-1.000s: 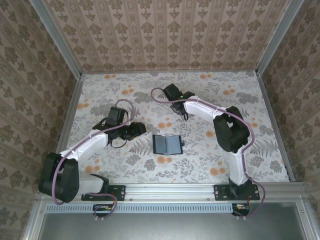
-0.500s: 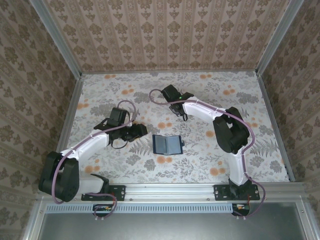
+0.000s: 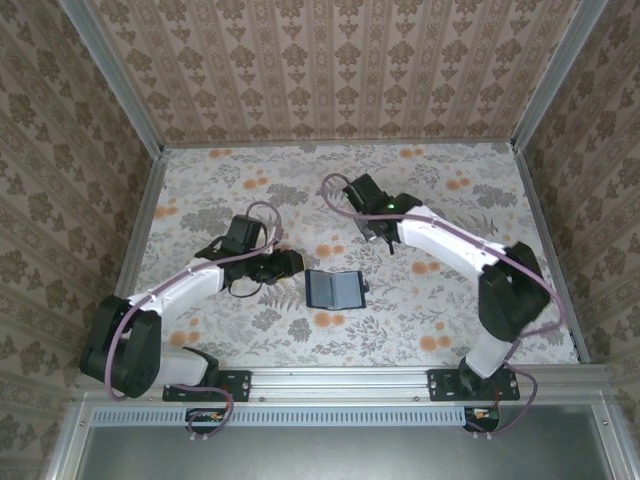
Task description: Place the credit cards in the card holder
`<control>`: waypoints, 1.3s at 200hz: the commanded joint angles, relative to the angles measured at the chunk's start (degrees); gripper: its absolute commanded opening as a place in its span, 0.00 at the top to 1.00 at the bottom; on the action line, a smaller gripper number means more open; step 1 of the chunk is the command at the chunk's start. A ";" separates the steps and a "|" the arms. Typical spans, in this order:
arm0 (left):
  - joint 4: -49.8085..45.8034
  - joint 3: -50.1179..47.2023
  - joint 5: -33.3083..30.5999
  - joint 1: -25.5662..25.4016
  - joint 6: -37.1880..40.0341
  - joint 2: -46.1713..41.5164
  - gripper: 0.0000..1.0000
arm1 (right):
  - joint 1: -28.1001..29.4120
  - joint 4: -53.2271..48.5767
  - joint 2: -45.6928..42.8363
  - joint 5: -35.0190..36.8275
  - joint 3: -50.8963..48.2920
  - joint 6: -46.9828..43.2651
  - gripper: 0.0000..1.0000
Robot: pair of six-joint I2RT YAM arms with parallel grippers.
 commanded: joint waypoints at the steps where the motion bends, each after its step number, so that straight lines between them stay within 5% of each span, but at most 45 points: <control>1: 0.02 0.87 2.46 -1.37 1.86 1.25 0.52 | -0.31 2.02 -9.90 -12.01 -7.61 9.17 1.00; 40: -4.16 1.11 -2.73 -3.54 4.76 3.68 0.53 | -0.35 16.11 -23.36 -35.61 -24.86 22.23 1.00; 77: -2.97 2.17 -2.97 -5.17 5.09 8.74 0.64 | -1.08 34.16 -19.34 -53.34 -35.43 32.75 1.00; 179: -4.91 2.87 -5.65 -5.61 6.28 14.22 0.92 | -7.27 55.17 -4.44 -65.44 -43.52 38.87 1.00; 260: -5.20 2.61 -6.08 -5.61 6.27 15.48 0.94 | -7.51 60.66 -1.24 -66.95 -44.90 40.49 1.00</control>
